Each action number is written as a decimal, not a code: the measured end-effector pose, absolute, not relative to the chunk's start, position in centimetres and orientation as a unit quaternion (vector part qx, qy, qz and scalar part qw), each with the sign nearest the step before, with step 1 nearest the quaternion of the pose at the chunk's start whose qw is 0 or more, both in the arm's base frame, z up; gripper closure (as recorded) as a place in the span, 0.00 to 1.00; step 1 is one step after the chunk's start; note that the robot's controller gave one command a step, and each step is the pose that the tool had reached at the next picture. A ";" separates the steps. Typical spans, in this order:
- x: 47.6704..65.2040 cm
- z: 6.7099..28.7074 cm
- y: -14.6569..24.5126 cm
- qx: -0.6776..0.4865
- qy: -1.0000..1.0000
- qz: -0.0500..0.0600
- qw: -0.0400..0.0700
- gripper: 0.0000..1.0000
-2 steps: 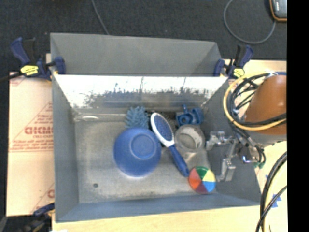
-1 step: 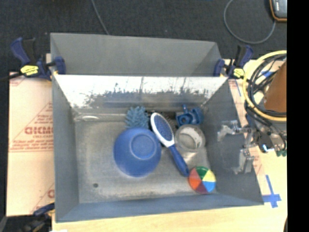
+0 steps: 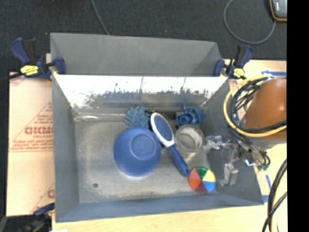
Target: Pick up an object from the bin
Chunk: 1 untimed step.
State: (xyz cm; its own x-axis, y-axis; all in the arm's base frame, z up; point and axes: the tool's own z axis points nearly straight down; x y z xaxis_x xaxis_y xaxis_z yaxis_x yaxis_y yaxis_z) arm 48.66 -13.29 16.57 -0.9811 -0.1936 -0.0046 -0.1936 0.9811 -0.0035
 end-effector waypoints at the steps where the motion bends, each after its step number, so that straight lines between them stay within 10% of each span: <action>1: 47.5 17.8 -5.1 -0.113 0.994 -0.003 0.010 0.00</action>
Offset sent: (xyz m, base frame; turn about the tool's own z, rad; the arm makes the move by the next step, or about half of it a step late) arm -0.0025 0.0477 -0.0957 -0.2065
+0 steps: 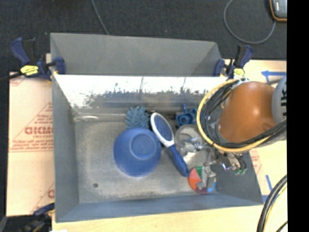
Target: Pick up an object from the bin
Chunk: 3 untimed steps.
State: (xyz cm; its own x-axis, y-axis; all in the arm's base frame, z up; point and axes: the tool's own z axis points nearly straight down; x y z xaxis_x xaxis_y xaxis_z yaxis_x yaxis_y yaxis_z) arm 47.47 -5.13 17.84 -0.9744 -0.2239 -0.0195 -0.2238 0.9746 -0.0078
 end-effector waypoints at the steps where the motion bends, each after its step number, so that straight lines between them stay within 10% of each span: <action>1: 48.3 9.6 -7.9 -0.178 0.984 -0.003 0.003 0.00; 2: 48.1 9.0 -6.9 -0.115 0.993 -0.003 0.006 0.00; 3: 49.6 17.9 -6.6 -0.224 0.975 -0.004 0.006 0.00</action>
Offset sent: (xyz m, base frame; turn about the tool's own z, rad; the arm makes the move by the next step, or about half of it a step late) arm 0.0060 -0.0037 -0.0627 0.1484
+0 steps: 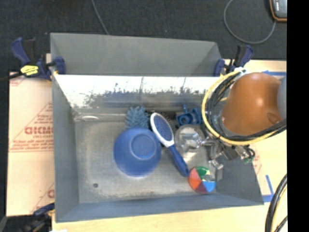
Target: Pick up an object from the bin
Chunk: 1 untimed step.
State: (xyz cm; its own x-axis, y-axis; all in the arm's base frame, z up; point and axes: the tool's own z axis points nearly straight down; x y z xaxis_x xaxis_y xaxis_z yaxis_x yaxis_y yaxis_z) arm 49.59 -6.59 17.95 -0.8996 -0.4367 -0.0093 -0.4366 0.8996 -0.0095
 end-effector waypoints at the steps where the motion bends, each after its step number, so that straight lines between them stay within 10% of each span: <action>1: 49.1 14.0 -6.6 -0.236 0.972 -0.003 0.007 0.00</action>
Offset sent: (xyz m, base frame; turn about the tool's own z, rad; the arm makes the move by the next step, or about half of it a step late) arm -0.0036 0.1097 -0.0598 -0.2864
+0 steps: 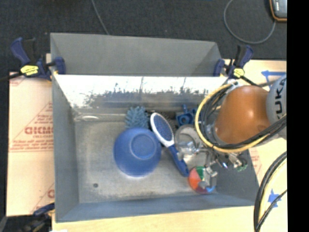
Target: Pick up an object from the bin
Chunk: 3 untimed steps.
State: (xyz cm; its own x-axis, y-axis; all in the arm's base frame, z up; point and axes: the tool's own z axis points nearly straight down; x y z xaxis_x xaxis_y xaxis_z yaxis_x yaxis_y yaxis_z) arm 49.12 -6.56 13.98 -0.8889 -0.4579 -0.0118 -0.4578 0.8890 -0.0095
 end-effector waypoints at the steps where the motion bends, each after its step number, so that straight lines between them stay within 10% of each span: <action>1: 49.2 12.1 1.9 -0.340 0.940 -0.005 0.008 0.00; 2: 49.6 10.2 0.8 -0.218 0.976 -0.003 0.005 0.00; 3: 49.5 17.4 2.5 -0.262 0.965 -0.004 0.007 0.00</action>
Offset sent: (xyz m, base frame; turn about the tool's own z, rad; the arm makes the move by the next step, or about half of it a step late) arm 0.0089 0.0334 -0.0598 0.4610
